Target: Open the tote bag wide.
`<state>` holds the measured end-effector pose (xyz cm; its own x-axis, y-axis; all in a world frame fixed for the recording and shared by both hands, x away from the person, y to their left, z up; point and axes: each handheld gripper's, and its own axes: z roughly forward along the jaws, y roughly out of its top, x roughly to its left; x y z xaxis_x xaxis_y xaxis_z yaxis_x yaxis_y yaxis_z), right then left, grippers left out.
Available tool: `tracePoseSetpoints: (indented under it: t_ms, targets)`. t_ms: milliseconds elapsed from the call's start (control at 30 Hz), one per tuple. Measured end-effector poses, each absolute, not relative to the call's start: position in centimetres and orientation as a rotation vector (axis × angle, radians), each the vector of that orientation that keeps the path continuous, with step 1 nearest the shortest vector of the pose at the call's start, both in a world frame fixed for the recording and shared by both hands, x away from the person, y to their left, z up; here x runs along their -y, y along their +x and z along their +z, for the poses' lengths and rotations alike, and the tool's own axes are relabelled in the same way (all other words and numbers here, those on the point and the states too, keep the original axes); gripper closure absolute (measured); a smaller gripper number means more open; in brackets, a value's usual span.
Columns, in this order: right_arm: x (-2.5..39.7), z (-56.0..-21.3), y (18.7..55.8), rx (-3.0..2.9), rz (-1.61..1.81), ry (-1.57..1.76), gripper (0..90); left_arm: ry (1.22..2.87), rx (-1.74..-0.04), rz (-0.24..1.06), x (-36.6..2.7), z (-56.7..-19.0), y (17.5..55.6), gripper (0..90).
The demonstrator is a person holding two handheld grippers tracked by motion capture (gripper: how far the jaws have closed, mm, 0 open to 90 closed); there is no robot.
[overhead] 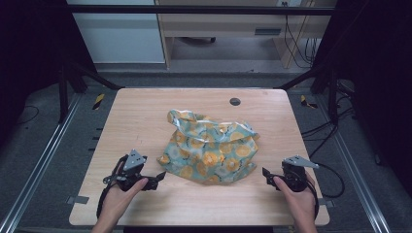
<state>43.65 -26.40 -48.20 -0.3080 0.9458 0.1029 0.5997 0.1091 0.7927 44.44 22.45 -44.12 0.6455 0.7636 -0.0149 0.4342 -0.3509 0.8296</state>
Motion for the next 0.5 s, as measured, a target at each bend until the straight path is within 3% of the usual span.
tracePoseSetpoints:
  t_ms: [267,500]
  targets:
    - [26.4,-48.3,43.6,-1.971,1.054,1.506,17.1,1.975,-0.889,0.511,-20.1,-36.7,47.9,7.6]
    - [26.4,-48.3,43.6,-1.978,1.062,1.511,17.5,2.023,-0.899,0.541,-17.1,-33.2,51.4,6.6]
